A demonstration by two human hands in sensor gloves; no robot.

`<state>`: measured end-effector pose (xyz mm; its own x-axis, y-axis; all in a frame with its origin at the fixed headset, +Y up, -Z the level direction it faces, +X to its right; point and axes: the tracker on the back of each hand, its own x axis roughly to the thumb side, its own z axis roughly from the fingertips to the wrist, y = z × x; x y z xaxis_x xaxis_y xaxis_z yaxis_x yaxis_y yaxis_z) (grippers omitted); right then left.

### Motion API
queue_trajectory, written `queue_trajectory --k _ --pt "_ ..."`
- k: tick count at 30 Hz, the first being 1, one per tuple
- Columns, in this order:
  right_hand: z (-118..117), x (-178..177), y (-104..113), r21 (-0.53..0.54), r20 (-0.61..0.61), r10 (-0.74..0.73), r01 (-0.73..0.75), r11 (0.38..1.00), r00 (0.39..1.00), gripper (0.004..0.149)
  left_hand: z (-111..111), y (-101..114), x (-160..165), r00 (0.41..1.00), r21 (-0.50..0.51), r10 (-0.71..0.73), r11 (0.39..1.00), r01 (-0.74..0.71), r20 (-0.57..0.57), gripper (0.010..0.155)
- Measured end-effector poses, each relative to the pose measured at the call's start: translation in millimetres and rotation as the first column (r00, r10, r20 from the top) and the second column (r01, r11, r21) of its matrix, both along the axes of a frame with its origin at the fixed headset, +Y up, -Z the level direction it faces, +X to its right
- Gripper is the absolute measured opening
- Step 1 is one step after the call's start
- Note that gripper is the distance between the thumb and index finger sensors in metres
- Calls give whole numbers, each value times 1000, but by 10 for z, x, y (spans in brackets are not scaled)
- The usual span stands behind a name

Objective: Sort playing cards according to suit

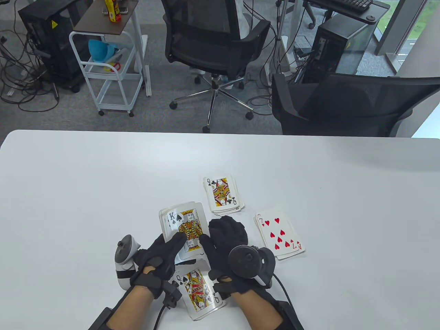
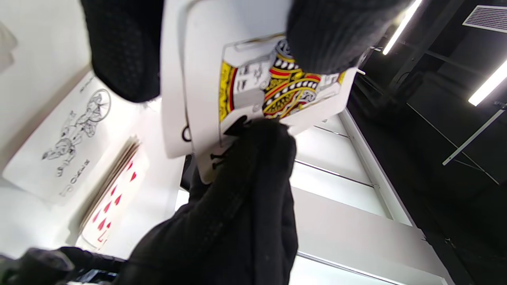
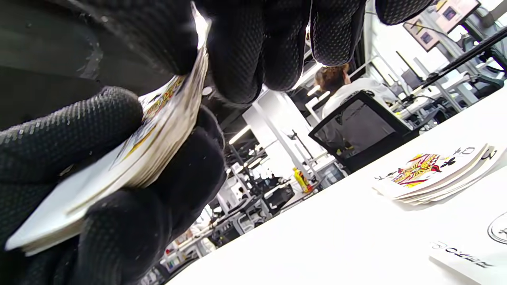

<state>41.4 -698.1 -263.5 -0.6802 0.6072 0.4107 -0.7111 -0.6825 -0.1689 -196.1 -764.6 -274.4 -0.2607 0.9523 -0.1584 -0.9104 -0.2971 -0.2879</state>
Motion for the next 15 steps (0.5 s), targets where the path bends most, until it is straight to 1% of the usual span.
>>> queue_trajectory --k 1,2,4,5,7,8,10,11,12,14,15 --pt "-10 18 1 -10 -6 -11 11 1000 1000 58 -10 14 3 999 -8 -30 999 31 36 52" --pt "-14 48 -1 -4 8 -69 69 998 998 61 -11 30 6 993 -3 -91 996 91 77 51" --pt "-26 92 -1 -14 28 -156 156 988 987 60 -11 41 24 977 23 -189 982 188 97 51" --pt "-34 126 -1 -30 45 -170 172 985 984 58 -8 39 41 974 25 -198 980 196 108 51" --pt "-46 172 6 -22 66 -163 164 986 984 51 -6 38 74 973 11 -183 983 183 141 52" --pt "-60 196 14 -14 71 -151 152 988 986 49 -6 38 82 971 12 -184 983 184 155 52" --pt "-87 224 20 -50 55 -137 140 989 989 46 -10 35 85 968 14 -203 979 203 148 52" --pt "-96 243 18 -70 49 -159 162 984 986 42 -13 24 79 968 15 -203 979 203 148 52" --pt "-106 258 17 -76 51 -186 190 979 981 39 -17 0 67 974 2 -169 985 171 150 52" --pt "-120 291 15 -69 66 -203 208 976 977 38 -19 -16 45 982 -32 -110 993 116 156 52" --pt "-129 314 14 -69 74 -203 208 976 976 39 -20 -16 18 986 -39 -88 995 95 140 52"
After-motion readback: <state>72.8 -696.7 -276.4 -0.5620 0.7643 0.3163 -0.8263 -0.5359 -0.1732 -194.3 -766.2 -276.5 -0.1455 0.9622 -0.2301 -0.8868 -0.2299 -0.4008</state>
